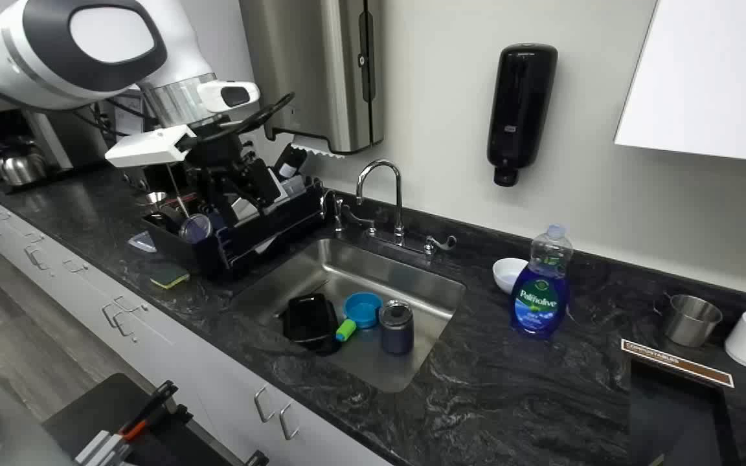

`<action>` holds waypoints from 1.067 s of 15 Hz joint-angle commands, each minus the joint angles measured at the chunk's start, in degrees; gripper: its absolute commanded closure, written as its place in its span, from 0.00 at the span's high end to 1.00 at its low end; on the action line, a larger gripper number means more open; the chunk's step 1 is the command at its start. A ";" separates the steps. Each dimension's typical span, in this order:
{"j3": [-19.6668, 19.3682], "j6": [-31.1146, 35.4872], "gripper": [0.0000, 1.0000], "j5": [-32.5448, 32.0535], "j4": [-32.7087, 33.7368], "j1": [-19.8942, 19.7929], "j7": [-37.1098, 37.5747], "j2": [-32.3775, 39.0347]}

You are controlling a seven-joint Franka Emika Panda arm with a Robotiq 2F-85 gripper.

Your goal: Take the top off the cup in the sink and put it on the counter

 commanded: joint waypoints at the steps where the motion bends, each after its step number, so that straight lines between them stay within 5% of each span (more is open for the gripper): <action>1: -0.12 -0.19 1.00 -0.07 0.13 0.17 0.08 0.02; 11: -0.12 -0.19 1.00 -0.07 0.13 0.17 0.08 0.02; 16: -3.54 -0.11 1.00 1.49 4.34 0.63 -4.34 2.85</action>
